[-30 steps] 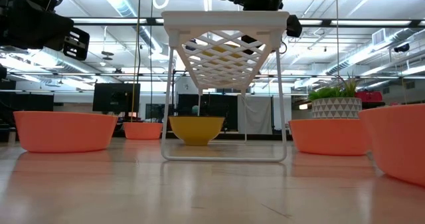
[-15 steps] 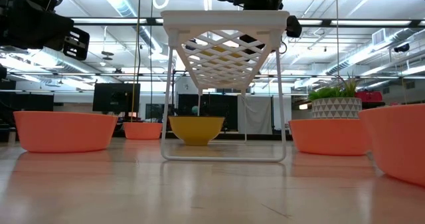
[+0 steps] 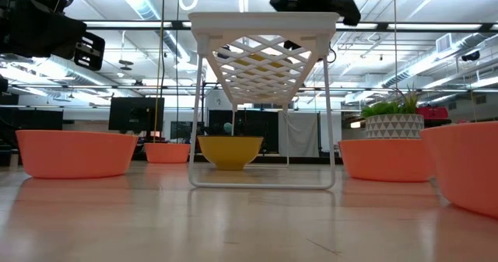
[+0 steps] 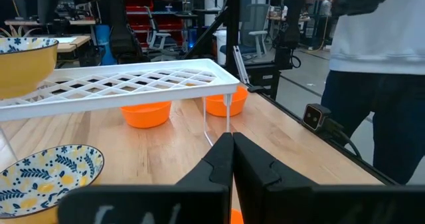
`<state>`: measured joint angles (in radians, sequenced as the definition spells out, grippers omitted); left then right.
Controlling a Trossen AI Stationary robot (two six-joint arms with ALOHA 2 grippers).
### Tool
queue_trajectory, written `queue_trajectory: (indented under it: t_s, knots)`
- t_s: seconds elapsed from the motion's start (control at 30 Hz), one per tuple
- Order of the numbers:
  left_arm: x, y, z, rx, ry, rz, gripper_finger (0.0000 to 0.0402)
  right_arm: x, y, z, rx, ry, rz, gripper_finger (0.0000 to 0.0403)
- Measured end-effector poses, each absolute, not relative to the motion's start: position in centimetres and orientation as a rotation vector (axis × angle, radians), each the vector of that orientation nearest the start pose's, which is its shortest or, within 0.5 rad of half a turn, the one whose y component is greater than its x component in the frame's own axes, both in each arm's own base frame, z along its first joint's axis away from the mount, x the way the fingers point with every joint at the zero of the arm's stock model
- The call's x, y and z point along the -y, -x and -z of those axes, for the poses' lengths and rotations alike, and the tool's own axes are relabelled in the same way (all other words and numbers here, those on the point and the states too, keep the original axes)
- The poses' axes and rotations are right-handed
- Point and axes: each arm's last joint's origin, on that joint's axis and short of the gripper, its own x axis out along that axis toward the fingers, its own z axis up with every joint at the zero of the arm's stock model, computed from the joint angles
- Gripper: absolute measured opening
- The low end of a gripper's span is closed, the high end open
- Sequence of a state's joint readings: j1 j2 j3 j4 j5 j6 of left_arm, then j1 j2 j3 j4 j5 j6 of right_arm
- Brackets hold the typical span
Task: Pick & Place Mini bowls
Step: Put the orange bowl on the shelf
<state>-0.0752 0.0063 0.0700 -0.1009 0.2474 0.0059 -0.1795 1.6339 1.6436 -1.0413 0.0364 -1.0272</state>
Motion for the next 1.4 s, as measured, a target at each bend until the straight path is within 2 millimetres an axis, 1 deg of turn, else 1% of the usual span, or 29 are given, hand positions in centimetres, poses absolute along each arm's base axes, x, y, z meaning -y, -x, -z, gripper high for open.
queue_trajectory:
  t_s: [0.3,0.4,0.8,1.03,1.13,1.3,1.4]
  knots:
    - [1.4,-9.2,-17.7,-0.036,-0.003,0.323,0.0014,4.3,-29.9,-37.5,-0.955,0.835,-0.311,0.0085]
    - [1.4,-9.2,-17.7,-0.036,-0.003,0.323,0.0014,3.7,-29.1,-38.2,-0.942,0.818,-0.305,0.0085]
    - [1.4,-9.2,-17.7,-0.037,-0.003,0.323,0.0014,1.4,-26.8,-39.1,-0.981,0.708,-0.318,0.0085]
    - [1.4,-9.2,-17.7,-0.037,-0.003,0.323,0.0014,0.6,-26.0,-38.9,-1.042,0.637,-0.324,0.0085]
    - [1.4,-9.2,-17.7,-0.037,-0.003,0.323,0.0014,0.4,-25.7,-38.7,-1.08,0.574,-0.305,0.0085]
    - [1.4,-9.2,-17.7,-0.037,-0.003,0.323,0.0014,0.1,-25.6,-38.7,-1.103,0.345,-0.17,0.0085]
    - [1.4,-9.2,-17.7,-0.037,-0.002,0.323,0.0014,-0.2,-25.4,-38.6,-1.133,0.254,-0.124,0.0085]
